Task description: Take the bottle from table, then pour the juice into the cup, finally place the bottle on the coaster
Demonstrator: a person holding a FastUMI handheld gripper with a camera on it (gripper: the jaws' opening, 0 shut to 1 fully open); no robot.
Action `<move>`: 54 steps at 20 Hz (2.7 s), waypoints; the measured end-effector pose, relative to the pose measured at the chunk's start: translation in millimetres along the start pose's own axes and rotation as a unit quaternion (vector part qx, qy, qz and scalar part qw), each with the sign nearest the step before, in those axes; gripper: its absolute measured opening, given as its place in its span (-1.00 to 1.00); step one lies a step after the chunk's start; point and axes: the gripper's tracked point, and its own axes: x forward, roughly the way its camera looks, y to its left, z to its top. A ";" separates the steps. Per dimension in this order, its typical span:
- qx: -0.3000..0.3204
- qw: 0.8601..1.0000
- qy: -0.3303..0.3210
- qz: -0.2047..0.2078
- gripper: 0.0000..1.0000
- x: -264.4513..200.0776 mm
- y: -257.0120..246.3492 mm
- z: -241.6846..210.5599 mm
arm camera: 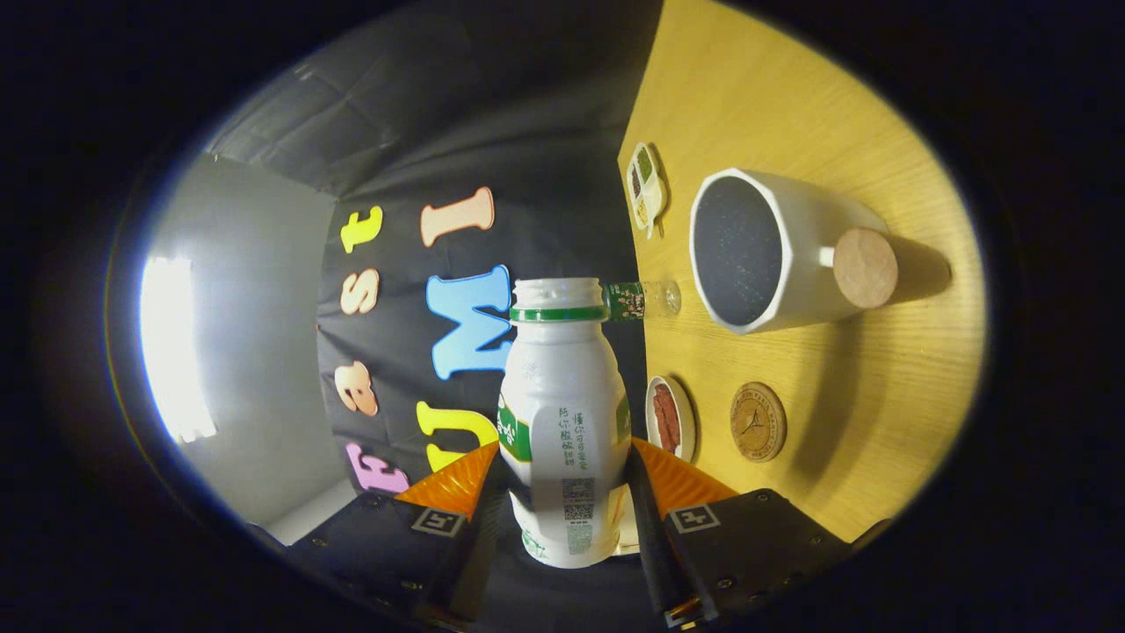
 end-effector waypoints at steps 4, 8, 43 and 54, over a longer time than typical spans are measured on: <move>-0.143 0.989 0.008 -0.025 0.39 -8.6 -25.5 -3.7; -0.308 0.950 0.012 -0.038 0.39 -12.1 -36.3 -0.6; -0.706 0.704 0.031 -0.066 0.40 104.5 -65.1 -28.2; -0.710 0.701 0.039 -0.056 0.59 101.9 -73.4 -28.8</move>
